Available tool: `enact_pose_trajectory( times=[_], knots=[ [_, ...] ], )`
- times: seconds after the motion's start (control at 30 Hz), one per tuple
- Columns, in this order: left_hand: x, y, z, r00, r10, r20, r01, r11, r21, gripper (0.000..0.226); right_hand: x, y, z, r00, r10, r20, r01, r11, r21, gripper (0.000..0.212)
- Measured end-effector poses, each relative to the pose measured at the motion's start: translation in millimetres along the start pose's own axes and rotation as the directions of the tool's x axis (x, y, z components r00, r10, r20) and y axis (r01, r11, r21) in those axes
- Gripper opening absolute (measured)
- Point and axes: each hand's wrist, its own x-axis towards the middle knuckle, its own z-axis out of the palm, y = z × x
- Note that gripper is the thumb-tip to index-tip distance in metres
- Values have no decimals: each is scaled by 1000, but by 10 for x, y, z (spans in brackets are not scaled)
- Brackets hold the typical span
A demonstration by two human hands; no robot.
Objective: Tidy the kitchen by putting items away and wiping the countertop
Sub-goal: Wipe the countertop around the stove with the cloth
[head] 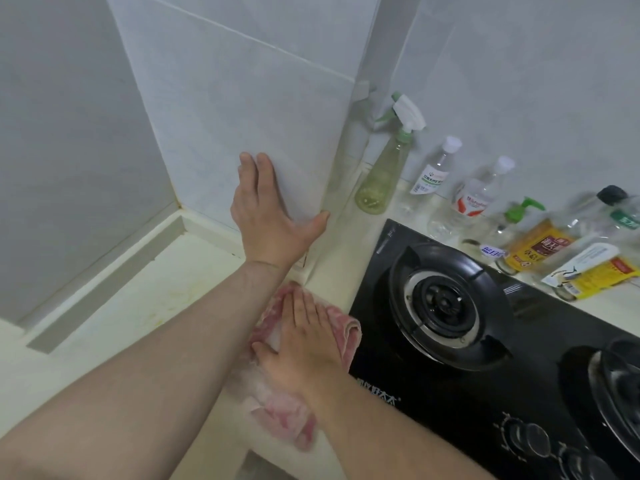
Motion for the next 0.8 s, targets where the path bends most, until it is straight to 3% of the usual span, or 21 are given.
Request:
enact_pose_trajectory(
  times=[0.47, 0.8],
  knots=[
    [3, 58, -25, 997, -40, 60, 38, 998, 41, 121, -644, -181, 293, 995, -98, 24, 98, 995, 24, 99],
    [-4, -15, 65, 1000, 7, 7, -7, 1000, 13, 118, -353, -214, 201, 999, -33, -20, 34, 999, 42, 97]
  ],
)
